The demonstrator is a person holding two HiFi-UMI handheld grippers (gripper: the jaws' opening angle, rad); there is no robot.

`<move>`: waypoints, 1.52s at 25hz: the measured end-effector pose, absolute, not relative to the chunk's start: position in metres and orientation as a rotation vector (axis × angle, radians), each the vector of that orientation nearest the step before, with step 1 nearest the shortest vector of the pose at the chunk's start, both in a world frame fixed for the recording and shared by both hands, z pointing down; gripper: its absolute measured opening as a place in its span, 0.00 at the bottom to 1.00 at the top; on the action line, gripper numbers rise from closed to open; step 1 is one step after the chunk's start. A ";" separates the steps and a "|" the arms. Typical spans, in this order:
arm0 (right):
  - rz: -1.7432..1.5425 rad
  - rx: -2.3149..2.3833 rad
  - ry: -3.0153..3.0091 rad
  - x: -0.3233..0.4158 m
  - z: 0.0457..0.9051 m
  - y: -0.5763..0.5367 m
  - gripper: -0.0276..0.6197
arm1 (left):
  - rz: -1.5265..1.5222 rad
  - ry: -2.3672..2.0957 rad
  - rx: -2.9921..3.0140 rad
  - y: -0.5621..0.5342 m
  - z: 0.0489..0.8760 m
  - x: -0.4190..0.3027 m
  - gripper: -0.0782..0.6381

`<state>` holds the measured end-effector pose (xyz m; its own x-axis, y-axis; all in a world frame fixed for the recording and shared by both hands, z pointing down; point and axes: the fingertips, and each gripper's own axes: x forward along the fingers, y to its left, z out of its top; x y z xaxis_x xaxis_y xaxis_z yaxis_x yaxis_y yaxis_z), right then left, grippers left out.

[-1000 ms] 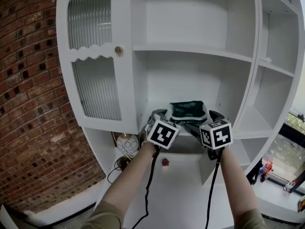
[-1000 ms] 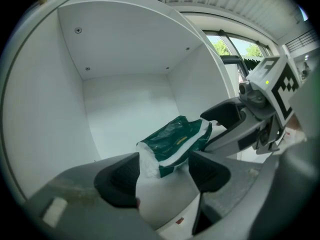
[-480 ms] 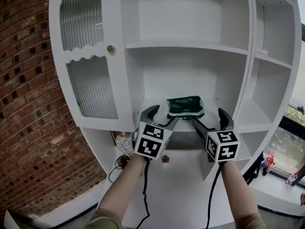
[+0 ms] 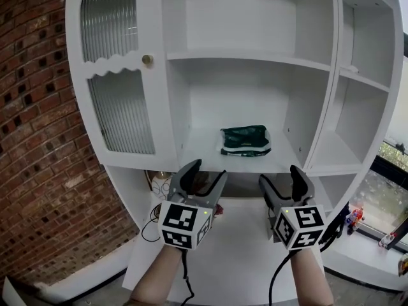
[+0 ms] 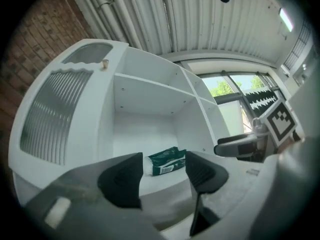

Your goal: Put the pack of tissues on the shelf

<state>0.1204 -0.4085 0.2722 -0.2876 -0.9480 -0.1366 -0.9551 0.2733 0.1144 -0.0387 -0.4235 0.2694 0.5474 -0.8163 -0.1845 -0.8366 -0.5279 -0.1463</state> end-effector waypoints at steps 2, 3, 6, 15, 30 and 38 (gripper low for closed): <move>0.309 -1.885 2.461 0.120 0.279 -0.395 0.57 | 0.177 1.411 -2.590 -0.412 0.278 -0.042 0.50; 0.323 -1.902 2.454 0.120 0.284 -0.389 0.54 | 0.185 1.421 -2.588 -0.407 0.281 -0.044 0.49; 0.323 -1.933 2.440 0.118 0.298 -0.373 0.47 | 0.170 1.463 -2.556 -0.393 0.291 -0.045 0.46; 0.221 -1.963 2.403 0.103 0.337 -0.347 0.29 | 0.139 1.573 -2.548 -0.365 0.334 -0.038 0.31; 0.238 -2.020 2.370 0.098 0.342 -0.317 0.11 | 0.246 1.584 -2.566 -0.341 0.337 -0.036 0.17; 0.233 -2.017 2.345 0.106 0.347 -0.317 0.05 | 0.244 1.572 -2.582 -0.340 0.344 -0.034 0.12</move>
